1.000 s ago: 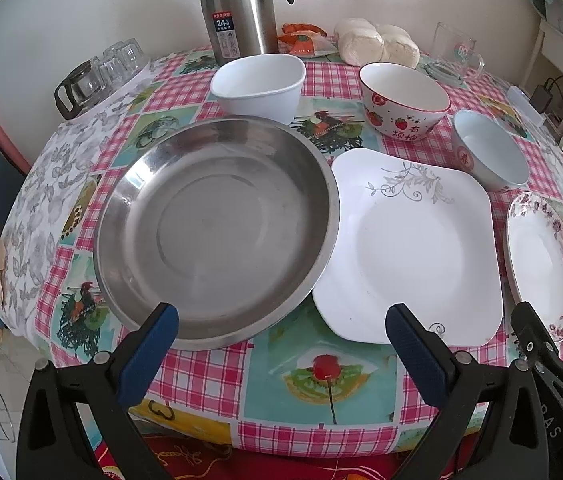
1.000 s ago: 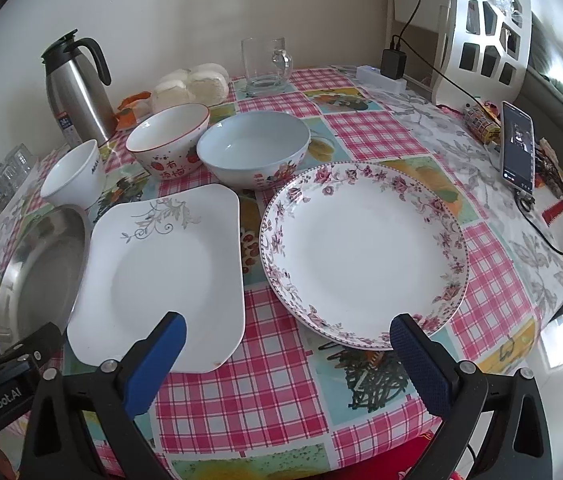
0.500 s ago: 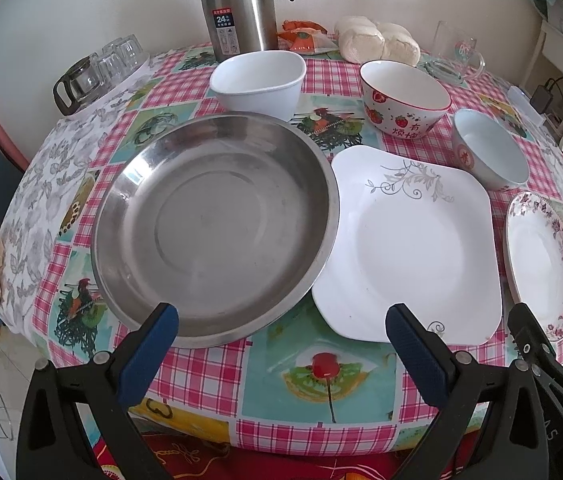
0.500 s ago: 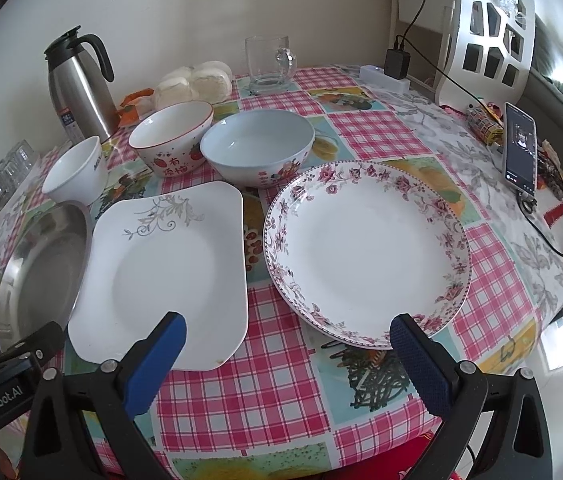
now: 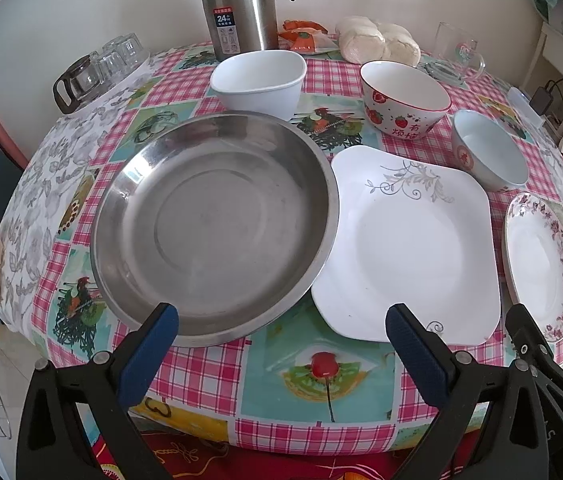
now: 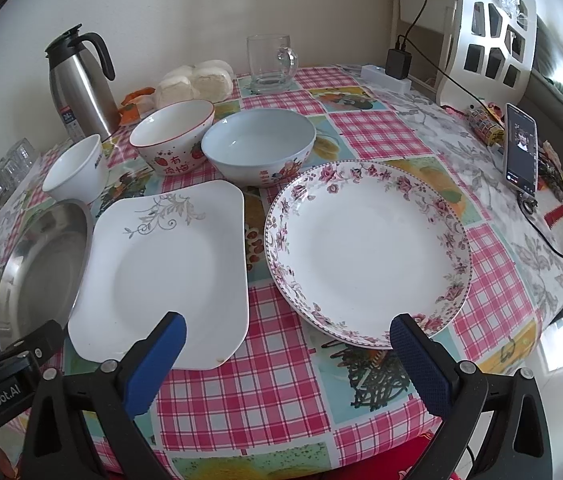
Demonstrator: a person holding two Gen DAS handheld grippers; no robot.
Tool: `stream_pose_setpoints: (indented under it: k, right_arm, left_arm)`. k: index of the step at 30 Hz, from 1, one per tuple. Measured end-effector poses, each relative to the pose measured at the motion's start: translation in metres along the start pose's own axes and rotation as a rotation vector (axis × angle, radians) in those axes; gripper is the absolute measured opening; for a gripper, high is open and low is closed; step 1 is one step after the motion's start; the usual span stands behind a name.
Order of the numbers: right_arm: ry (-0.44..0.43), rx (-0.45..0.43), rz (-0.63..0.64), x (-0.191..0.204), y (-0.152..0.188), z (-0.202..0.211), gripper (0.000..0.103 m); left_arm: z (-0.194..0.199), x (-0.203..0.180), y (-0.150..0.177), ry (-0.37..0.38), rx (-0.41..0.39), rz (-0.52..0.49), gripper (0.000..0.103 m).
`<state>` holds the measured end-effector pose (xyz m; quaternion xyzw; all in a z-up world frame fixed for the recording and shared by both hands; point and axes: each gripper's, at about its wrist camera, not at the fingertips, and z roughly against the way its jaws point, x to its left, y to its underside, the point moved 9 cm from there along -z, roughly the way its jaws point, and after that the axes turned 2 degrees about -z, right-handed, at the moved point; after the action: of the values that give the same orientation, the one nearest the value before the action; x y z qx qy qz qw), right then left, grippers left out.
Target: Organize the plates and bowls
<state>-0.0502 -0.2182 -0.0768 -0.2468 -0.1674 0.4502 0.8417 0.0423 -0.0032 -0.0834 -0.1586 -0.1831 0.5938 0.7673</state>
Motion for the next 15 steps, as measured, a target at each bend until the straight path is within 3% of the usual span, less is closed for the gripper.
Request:
stream_pose_setpoints:
  k: [15]
  right_arm:
    - [-0.005, -0.001, 0.010, 0.0048, 0.0004, -0.0009, 0.103]
  left_arm:
    - [-0.0017, 0.0035, -0.0022, 0.001, 0.006, 0.018, 0.103]
